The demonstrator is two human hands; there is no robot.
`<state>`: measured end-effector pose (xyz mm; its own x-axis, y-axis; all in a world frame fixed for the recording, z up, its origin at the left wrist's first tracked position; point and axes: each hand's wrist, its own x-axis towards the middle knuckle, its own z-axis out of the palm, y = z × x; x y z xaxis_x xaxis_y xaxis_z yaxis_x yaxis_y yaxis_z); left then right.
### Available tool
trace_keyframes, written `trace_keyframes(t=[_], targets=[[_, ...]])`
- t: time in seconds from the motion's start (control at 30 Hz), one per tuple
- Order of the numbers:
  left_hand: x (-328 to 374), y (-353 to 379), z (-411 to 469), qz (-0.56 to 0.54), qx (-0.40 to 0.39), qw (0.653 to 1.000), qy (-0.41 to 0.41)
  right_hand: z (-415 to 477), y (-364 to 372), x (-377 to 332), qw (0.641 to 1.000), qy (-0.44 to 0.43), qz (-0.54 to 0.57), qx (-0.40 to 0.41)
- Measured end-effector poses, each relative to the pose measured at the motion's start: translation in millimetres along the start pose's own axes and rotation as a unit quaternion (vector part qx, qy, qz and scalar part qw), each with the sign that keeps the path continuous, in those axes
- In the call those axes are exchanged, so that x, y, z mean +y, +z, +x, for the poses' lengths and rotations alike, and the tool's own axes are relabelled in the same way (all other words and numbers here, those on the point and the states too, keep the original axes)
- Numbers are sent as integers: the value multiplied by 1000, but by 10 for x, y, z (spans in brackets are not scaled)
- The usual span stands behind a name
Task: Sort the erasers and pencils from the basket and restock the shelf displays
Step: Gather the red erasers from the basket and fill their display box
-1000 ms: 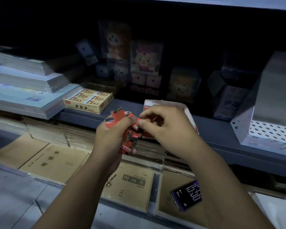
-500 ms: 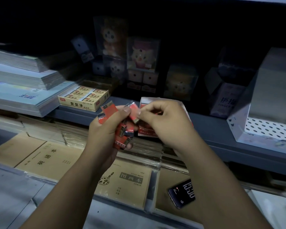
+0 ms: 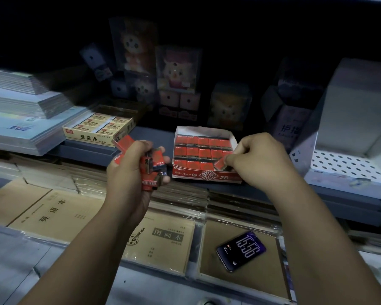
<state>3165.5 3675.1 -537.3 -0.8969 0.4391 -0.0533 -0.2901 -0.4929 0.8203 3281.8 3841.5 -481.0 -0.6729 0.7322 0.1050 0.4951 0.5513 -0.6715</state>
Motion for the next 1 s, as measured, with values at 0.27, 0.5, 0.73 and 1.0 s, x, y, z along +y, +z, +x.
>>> trace_keyframes(t=[0.27,0.5,0.73,1.0], targets=[[63,39,-9,-82,-10,995,-55,25,147,51,996,-10,-89,20],[57,-16,12,-83,-22,995,-53,-55,299,-159,982,-166,-38,78],[68,-53,9,-23,-48,997,-60,-205,639,-444,965,-238,87,-71],[67,-88,30,-27,-53,996,-68,-210,671,-492,960,-240,38,-138]])
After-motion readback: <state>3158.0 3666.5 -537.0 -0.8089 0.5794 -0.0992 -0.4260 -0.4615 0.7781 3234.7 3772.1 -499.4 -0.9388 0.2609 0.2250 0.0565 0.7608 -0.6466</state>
